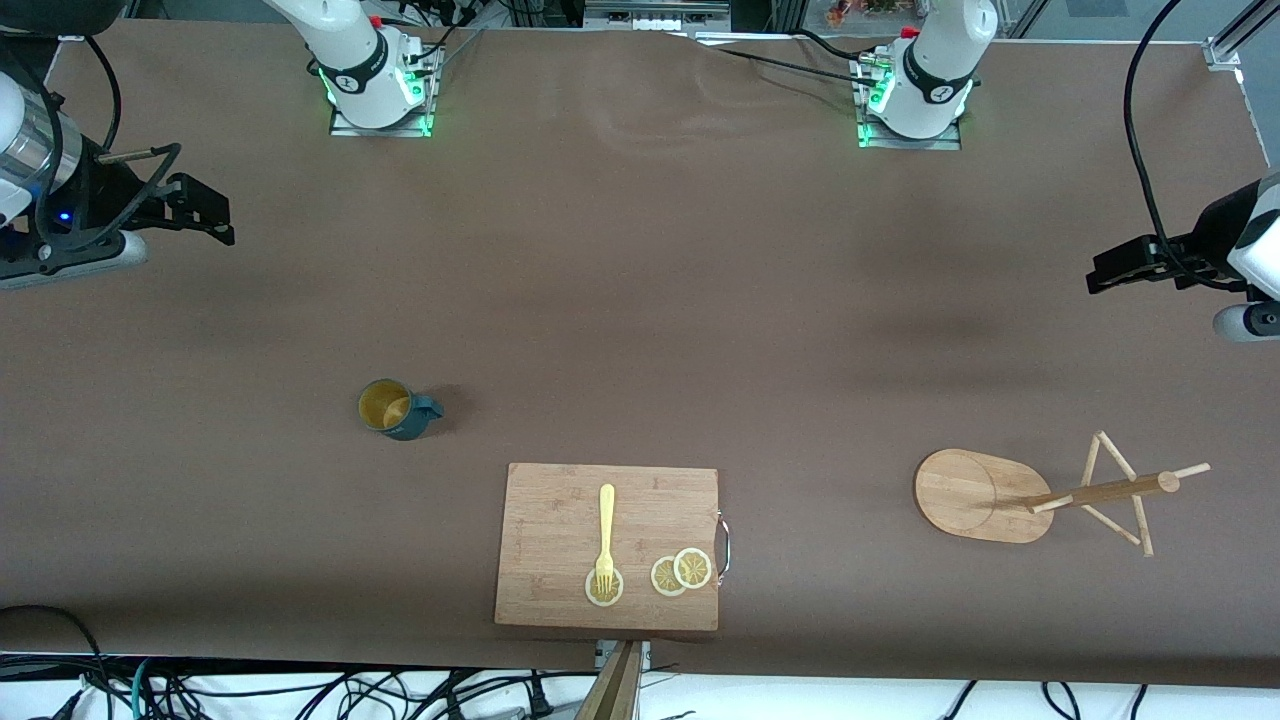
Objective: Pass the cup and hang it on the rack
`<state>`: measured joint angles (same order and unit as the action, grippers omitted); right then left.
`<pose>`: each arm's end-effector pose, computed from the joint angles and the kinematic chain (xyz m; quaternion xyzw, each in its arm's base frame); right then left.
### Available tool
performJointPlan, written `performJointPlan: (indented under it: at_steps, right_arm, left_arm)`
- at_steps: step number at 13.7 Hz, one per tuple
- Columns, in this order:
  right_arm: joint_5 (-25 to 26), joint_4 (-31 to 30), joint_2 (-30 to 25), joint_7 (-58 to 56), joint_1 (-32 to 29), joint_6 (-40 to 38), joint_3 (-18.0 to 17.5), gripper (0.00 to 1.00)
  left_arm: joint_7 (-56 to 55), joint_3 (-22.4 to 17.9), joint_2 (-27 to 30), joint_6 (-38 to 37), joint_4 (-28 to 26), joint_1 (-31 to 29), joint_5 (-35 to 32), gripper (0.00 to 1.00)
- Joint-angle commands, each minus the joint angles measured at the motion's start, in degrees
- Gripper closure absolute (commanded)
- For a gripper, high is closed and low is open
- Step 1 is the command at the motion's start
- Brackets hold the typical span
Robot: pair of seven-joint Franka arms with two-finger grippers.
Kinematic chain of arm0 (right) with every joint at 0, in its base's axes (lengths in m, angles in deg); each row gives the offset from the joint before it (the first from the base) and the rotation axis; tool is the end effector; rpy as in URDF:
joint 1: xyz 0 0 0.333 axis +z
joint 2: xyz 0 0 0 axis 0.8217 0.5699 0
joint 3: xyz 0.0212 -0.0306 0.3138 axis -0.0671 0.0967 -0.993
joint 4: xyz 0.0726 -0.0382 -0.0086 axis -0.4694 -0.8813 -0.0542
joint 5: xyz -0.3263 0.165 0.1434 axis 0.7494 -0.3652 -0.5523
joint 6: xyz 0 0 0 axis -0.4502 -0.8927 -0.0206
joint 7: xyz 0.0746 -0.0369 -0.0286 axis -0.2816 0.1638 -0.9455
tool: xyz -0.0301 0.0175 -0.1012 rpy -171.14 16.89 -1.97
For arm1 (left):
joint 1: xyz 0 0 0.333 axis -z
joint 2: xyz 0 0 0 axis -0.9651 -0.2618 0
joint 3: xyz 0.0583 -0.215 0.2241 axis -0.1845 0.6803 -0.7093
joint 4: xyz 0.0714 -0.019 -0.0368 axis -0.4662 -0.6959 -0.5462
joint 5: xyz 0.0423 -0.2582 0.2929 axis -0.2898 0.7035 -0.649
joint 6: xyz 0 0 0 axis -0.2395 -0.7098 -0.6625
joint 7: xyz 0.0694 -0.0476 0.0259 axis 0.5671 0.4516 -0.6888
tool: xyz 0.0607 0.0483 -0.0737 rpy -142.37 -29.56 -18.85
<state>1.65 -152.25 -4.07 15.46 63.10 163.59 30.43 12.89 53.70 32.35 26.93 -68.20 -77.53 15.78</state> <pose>0.5620 0.0491 0.5971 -0.9932 -0.1097 0.0379 0.0055 0.6021 -0.0008 0.6035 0.9964 0.0500 -0.0679 0.0115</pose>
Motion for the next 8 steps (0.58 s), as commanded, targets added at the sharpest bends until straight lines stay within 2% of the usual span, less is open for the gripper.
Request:
performJointPlan:
  at_steps: [1, 8]
  right_arm:
    - [0.04, 1.14, 0.03, 0.08, -0.02, -1.66, 0.12, 0.0]
    - [0.13, 1.05, -0.15, 0.43, -0.02, -2.1, 0.03, 0.0]
  left_arm:
    - [0.77, -0.19, -0.89, -0.41, 1.89, -0.19, 1.43, 0.0]
    - [0.77, -0.19, -0.89, -0.41, 1.89, -0.28, 1.43, 0.0]
